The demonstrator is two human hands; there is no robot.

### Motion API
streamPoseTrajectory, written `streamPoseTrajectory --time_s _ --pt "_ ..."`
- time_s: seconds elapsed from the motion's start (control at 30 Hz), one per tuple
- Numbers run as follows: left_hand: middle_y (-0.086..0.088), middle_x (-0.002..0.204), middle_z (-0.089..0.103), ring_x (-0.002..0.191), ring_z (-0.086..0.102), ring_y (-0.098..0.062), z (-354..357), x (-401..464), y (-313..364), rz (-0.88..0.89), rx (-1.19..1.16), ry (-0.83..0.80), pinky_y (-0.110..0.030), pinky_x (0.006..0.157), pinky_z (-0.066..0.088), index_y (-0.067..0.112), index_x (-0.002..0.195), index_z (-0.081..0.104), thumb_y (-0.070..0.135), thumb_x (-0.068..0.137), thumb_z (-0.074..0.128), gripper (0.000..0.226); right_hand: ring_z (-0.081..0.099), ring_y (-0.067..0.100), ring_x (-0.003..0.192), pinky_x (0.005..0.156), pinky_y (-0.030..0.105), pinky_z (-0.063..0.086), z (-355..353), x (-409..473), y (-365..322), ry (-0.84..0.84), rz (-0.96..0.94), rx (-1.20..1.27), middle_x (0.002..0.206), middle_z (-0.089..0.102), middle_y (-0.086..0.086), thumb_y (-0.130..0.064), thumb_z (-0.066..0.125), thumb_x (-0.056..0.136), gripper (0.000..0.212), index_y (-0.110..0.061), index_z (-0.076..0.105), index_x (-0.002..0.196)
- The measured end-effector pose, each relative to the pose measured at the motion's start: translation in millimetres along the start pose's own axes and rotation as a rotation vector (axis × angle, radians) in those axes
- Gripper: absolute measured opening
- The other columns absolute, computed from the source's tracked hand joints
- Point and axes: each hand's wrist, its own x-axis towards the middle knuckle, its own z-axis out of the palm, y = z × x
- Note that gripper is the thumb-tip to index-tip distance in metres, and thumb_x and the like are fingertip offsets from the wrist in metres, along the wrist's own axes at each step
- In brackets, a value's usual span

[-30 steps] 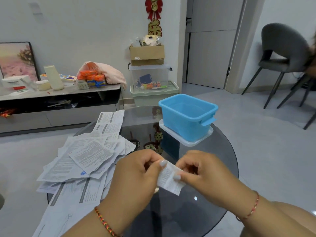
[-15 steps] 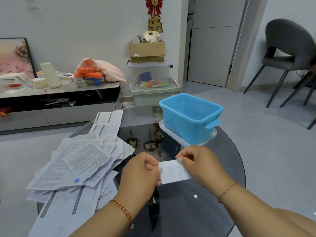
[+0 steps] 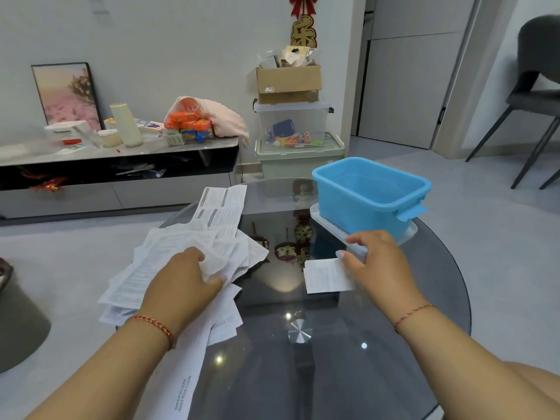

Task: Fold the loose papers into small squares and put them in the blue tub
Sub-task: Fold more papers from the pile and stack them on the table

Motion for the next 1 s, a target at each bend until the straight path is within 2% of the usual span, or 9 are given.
streamPoseTrajectory --time_s 0.07,0.17,0.23,0.43,0.6,0.7,0.8,0.9,1.0 --pt "-0.005 0.118 0.060 0.105 0.056 -0.024 1.8 1.4 -6.5 0.004 0.028 -0.022 -0.029 0.078 0.041 0.014 0.121 0.053 0.029 0.087 0.056 0.037 0.050 0.012 0.087 0.078 0.022 0.036 -4.6 -1.9 -3.5 0.034 -0.008 0.016 0.107 0.046 -0.003 -0.034 0.064 0.086 0.021 -0.025 0.059 0.104" --pt "-0.010 0.085 0.064 0.084 0.058 -0.034 -3.2 -1.3 -8.2 0.080 0.032 0.177 -0.031 0.061 0.035 0.009 0.094 0.060 0.011 0.089 0.049 0.012 0.051 0.011 0.075 0.073 0.025 0.039 -11.0 -7.0 -7.6 0.074 -0.030 0.033 0.103 0.049 -0.003 -0.034 0.064 0.086 0.013 -0.029 0.058 0.096" --pt "-0.013 0.073 0.063 0.067 0.053 -0.033 -11.5 -5.7 -4.5 0.137 0.048 0.328 -0.030 0.056 0.030 0.008 0.083 0.061 0.007 0.090 0.050 0.013 0.051 0.008 0.069 0.069 0.024 0.041 -16.1 -13.3 -12.1 0.084 -0.049 0.031 0.102 0.050 -0.005 -0.034 0.063 0.086 0.011 -0.031 0.056 0.094" --pt "-0.007 0.084 0.071 0.073 0.065 -0.030 -32.4 -55.7 36.2 0.572 -0.065 0.536 -0.032 0.062 0.050 0.012 0.094 0.071 0.011 0.077 0.044 0.032 0.050 0.004 0.081 0.064 0.011 0.038 -43.4 -55.0 -34.5 0.056 -0.282 0.109 0.096 0.049 -0.019 -0.032 0.075 0.075 0.039 -0.038 0.051 0.105" --pt "-0.005 0.091 0.071 0.086 0.055 -0.020 -1.8 -120.2 55.9 0.855 -0.167 0.457 -0.033 0.072 0.045 0.019 0.097 0.067 0.016 0.074 0.045 0.032 0.046 -0.006 0.099 0.078 0.006 0.039 -46.0 -98.6 -30.5 -0.152 -0.475 -0.032 0.111 0.047 -0.029 -0.056 0.064 0.064 0.059 -0.040 0.047 0.118" --pt "0.009 0.082 0.071 0.071 0.061 -0.012 21.9 -146.8 51.4 0.847 -0.226 0.221 -0.023 0.062 0.047 0.031 0.097 0.052 0.022 0.067 0.044 0.032 0.051 -0.002 0.096 0.079 0.014 0.044 -41.5 -109.0 -13.8 -0.351 -0.475 -0.079 0.100 0.058 -0.021 -0.048 0.052 0.067 0.033 -0.036 0.061 0.097" --pt "0.022 0.084 0.066 0.073 0.058 0.002 38.3 -161.2 40.2 0.695 -0.325 0.024 -0.010 0.069 0.044 0.036 0.102 0.052 0.035 0.067 0.053 0.035 0.051 -0.001 0.091 0.073 0.011 0.039 -40.1 -112.9 0.5 -0.501 -0.450 -0.108 0.093 0.062 -0.017 -0.038 0.062 0.079 0.013 -0.031 0.067 0.089" --pt "0.033 0.094 0.059 0.095 0.050 0.017 40.4 -162.9 33.4 0.370 -0.496 -0.013 0.002 0.077 0.036 0.050 0.101 0.054 0.031 0.074 0.072 0.038 0.050 0.000 0.081 0.066 0.012 0.037 -41.8 -112.8 3.6 -0.499 -0.365 -0.048 0.081 0.060 -0.012 -0.036 0.066 0.082 0.013 -0.025 0.062 0.074" --pt "0.029 0.091 0.061 0.090 0.054 0.016 38.6 -159.0 31.3 0.249 -0.508 0.009 0.000 0.071 0.037 0.045 0.095 0.053 0.024 0.077 0.074 0.035 0.049 0.000 0.070 0.059 0.013 0.037 -38.6 -112.3 2.5 -0.461 -0.247 0.008 0.069 0.055 -0.013 -0.033 0.066 0.084 0.026 -0.028 0.051 0.063"
